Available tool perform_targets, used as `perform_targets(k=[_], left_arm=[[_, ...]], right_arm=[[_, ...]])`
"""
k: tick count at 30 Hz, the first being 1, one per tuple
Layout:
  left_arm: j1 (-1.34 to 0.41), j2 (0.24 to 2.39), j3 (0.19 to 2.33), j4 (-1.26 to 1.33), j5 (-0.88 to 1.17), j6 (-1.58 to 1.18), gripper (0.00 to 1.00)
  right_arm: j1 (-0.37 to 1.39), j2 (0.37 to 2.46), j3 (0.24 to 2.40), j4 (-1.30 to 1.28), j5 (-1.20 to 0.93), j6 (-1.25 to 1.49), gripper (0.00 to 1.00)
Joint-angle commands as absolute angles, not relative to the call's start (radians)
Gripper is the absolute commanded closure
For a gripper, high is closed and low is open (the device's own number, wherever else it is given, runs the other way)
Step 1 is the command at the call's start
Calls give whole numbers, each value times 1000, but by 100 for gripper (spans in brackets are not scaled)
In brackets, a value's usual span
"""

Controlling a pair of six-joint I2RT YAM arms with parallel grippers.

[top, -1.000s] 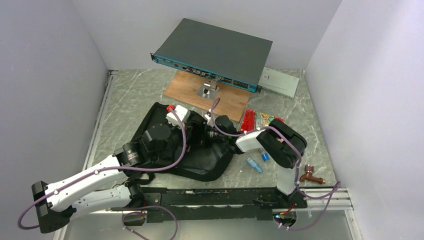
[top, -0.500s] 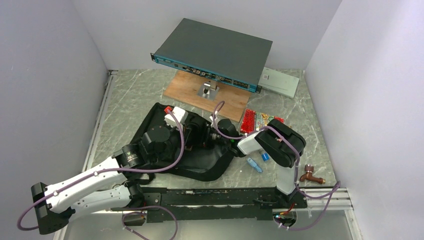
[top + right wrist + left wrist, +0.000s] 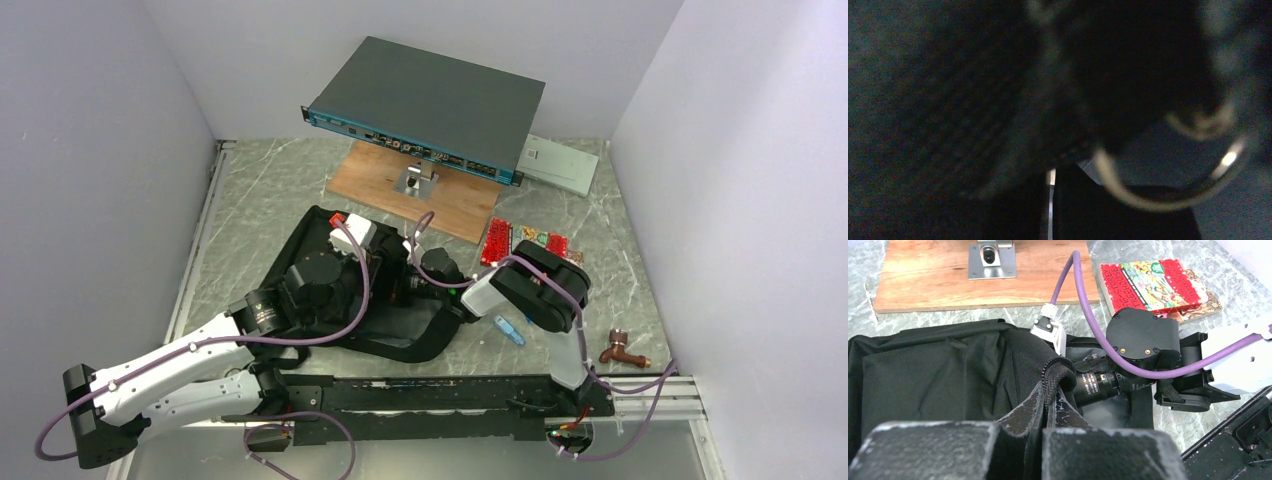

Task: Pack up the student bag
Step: Place the book in the student bag.

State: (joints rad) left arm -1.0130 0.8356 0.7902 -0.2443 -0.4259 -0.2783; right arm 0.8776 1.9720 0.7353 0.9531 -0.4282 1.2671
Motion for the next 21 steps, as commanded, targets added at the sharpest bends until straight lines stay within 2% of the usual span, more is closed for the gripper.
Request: perform_targets(k=[1,2,3,7,10,16,18,21], left_arm=[[-1012,831,808,-183,-455,-276,100],[-1013,829,806,-184,-454,-277,100],[-1012,826,803,-184,-455,-279,100],[-1013,817,790,-184,-460,-290,100],[-1012,811,784,-188,-466,-290,100],[-1013,803,773,-195,-486,-280,100],[-1013,803,764,-187,-491,-279,100],[-1011,806,752,-178,-498,-280,100]], right_arm=[[879,1991,782,1013,-443,1278,93],[877,1978,776,989,-436,1264,85],[873,1957,763,957,-424,1244,80],[848,1842,700,834,-392,1148,69],[839,1738,644,711,-373,1064,56],[841,1447,595,325,-265,827,23],[839,1358,579,251,-251,787,19],[841,1207,564,131,-206,734,19]])
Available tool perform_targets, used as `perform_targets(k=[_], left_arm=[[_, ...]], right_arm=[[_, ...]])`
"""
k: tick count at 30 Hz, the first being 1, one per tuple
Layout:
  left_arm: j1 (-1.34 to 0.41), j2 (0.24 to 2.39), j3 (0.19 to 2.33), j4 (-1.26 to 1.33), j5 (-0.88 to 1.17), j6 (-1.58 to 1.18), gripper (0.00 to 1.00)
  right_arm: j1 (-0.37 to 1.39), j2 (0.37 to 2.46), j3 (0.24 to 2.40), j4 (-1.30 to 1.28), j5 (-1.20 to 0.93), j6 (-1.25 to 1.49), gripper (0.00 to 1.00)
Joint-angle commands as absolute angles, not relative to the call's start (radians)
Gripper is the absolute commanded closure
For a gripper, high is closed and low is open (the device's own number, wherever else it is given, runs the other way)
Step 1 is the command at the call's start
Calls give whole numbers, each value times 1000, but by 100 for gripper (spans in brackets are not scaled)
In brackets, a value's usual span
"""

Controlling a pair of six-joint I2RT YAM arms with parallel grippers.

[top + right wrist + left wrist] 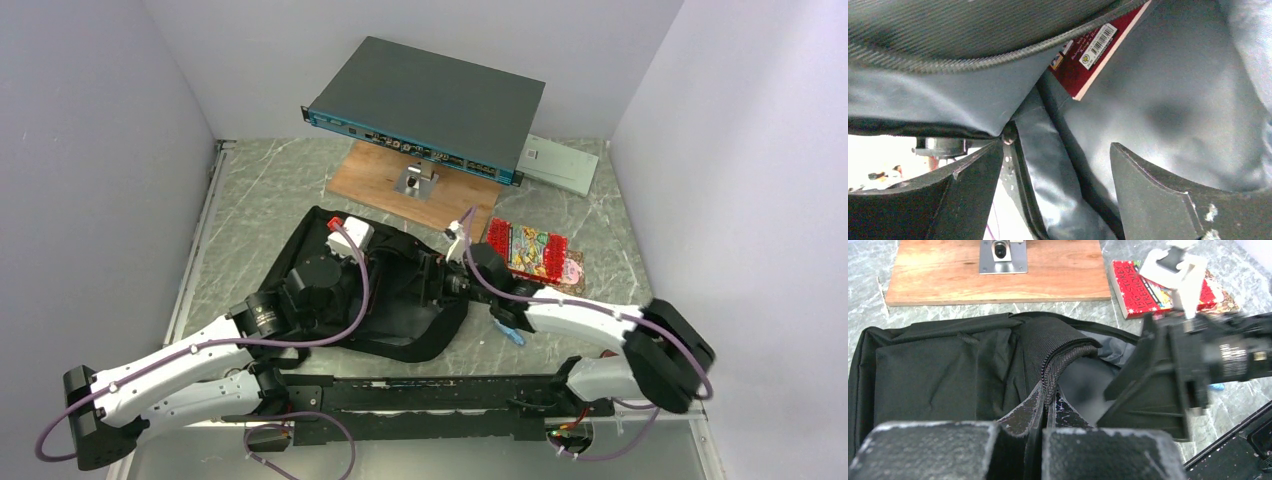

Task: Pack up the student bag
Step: Place the book in the student bag, then pick up the book from the center of the board.

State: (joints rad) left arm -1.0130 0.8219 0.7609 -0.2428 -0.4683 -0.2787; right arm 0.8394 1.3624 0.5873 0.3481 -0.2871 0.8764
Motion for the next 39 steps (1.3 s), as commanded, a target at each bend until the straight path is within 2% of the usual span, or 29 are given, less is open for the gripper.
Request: perform_targets(k=[1,4,10,15,20,28,32,39], left_arm=[[-1011,809,751,-179,-498,-280,100],[-1011,817,749,-180,-499,-279,100],[-1011,825,742,-185,-514,-286,100],[-1011,822,721,-203,-541,-317,100],[-1011,792,692,-293,-663,-397,100],[-1011,727,631,-315,-642,-399,100],[-1011,690,585,-289,-612,-420,100],[-1011,639,528,-271,-576,-425,100]], right_arm=[[839,1161,561,98,-195,716,20],[839,1033,564,-60,-97,650,20],[839,902,602,-356,293,550,18],[841,1009,721,-571,610,537,18],[841,1177,859,-635,756,476,16],[824,1334,866,-468,772,45,15],[814,1391,823,-389,619,-151,16],[787,1553,788,-178,642,-340,15]])
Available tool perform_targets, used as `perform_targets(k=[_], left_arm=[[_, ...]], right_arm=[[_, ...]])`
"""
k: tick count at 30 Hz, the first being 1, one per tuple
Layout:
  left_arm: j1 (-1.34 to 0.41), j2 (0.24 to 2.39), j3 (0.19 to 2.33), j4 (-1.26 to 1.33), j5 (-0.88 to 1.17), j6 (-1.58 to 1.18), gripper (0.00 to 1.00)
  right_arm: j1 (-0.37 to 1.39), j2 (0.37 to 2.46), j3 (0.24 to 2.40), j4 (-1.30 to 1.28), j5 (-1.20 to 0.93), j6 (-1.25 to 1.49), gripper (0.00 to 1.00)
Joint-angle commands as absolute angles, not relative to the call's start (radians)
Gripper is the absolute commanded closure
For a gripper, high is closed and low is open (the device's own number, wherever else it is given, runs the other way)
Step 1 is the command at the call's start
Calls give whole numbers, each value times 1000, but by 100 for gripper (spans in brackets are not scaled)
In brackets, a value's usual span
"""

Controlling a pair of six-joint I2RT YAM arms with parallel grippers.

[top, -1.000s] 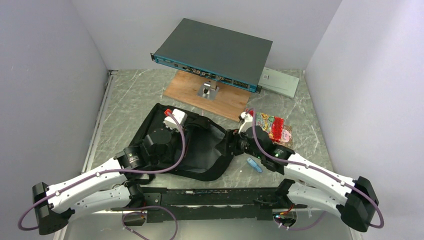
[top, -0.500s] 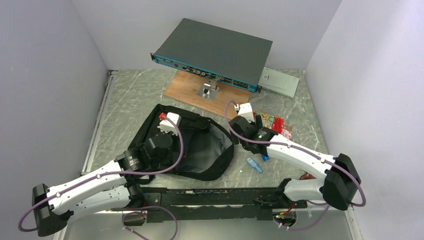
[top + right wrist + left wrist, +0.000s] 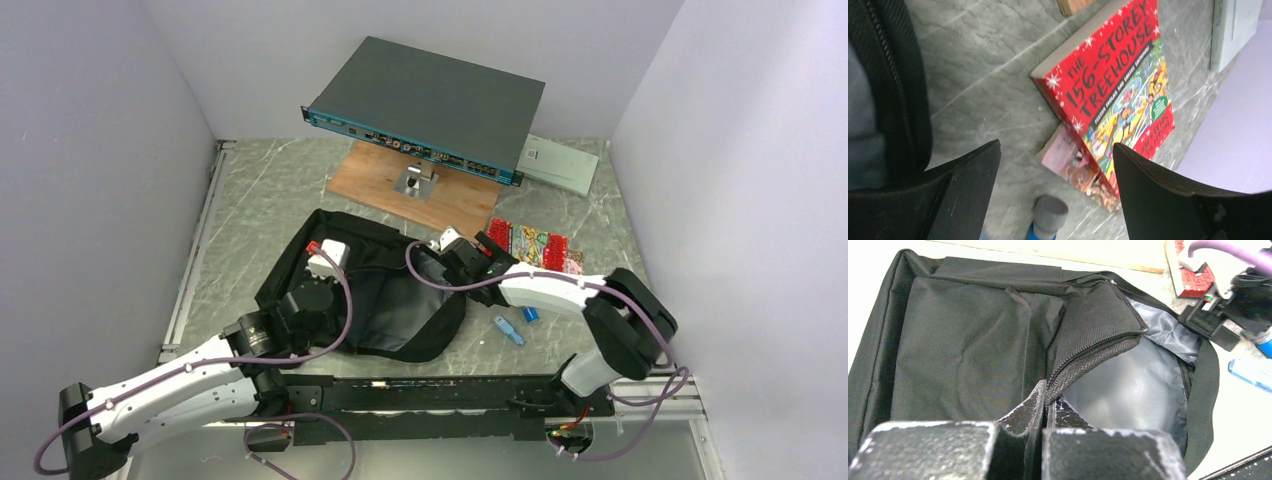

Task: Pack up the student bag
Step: Pick up the book from the center of the board.

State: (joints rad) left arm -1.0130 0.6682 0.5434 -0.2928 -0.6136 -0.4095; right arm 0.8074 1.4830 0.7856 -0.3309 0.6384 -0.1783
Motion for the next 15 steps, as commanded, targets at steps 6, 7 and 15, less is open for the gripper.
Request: perform_targets(k=[6,7,15], left_arm=[[-1011,574,489,-275,-559,-429,100],[-1011,562,481,-275,-561,-428,100],[-1011,517,462,-272,-571,-411,100]], right_arm=[[775,1684,789,-57,724,-395,18],[775,1703,790,-37,748,-405,18],[773,1854,793,89,847,-477,21]])
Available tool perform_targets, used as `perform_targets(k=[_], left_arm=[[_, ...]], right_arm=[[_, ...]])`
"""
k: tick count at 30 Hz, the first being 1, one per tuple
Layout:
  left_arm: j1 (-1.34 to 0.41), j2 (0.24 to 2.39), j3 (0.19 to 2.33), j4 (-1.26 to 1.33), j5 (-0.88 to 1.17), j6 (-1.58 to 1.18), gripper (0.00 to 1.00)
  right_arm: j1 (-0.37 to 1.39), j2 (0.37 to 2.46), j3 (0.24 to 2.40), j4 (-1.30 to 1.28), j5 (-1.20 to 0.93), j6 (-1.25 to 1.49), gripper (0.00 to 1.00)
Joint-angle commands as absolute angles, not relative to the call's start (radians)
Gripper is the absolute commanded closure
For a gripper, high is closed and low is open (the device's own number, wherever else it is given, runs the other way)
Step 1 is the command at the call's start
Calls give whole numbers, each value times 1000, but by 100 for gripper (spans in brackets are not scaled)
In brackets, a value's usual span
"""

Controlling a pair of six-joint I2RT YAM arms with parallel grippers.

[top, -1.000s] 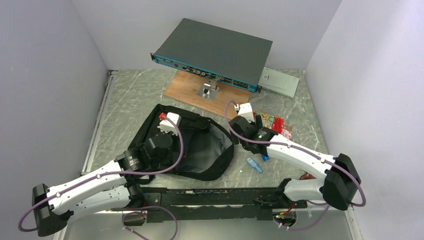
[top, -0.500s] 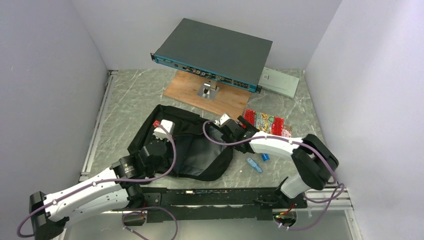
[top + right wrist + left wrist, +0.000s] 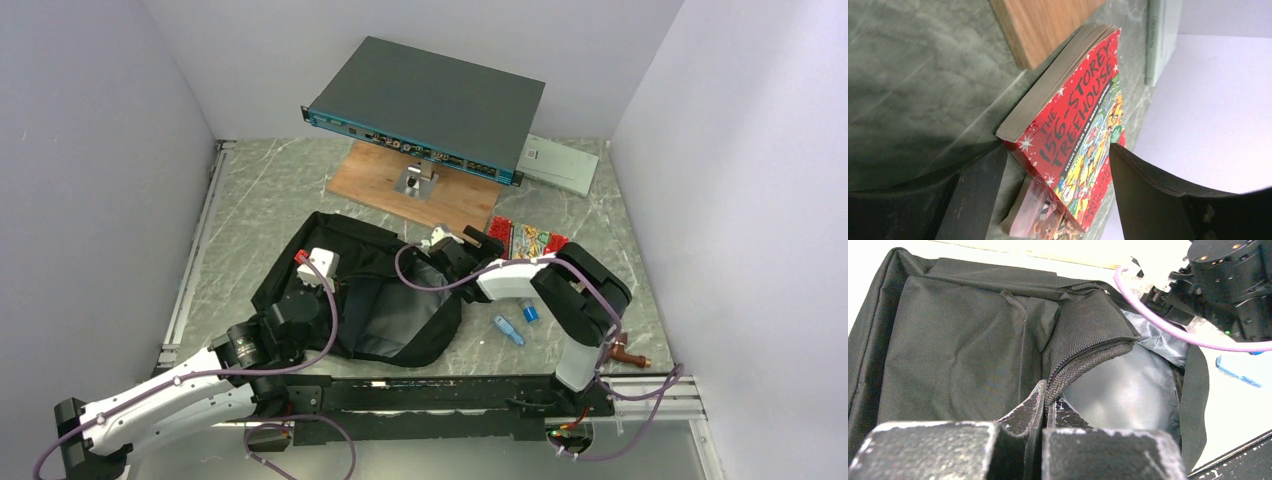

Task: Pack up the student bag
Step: Pick up the book from the center of the board.

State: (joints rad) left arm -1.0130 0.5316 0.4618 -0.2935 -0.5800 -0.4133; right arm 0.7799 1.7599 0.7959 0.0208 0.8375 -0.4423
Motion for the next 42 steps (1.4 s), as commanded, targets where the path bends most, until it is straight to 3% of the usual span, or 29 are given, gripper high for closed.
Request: perform_targets(k=[1,4,9,11,19,21,27,29,32,34,38,42], left_arm=[[-1011,519,463,-270,-570,-409,100],[-1011,521,464,-264,-565,-406,100],[-1011,538,466,-249,-553,-410,100],[-1011,550,470,-246,-549,-408,100],[-1011,611,492,-255,-566,-433,100],[-1011,639,498,-256,-559,-450,100],[-1007,748,528,-193,-411,-468,77],[-999,795,550,-164,-313,-470,62],[-954,869,602,-121,-82,-475,32],[-896,928,643,-94,109,-495,19],[-752,1012,668,28,400,-677,9],[-663,1128,648,214,523,-928,5]], right_arm=[[773,1868,790,103,862,-480,22],[773,1885,776,145,865,-480,31],[772,1882,749,208,849,-484,66],[775,1858,733,250,850,-495,75],[774,1613,686,211,738,-418,100],[772,1517,664,191,681,-388,100],[766,1309,588,180,459,-331,100],[765,1256,560,186,410,-319,100],[765,1164,511,214,347,-303,100],[765,1112,475,241,305,-301,100],[764,1033,411,292,257,-295,100],[764,971,361,333,238,-295,100]])
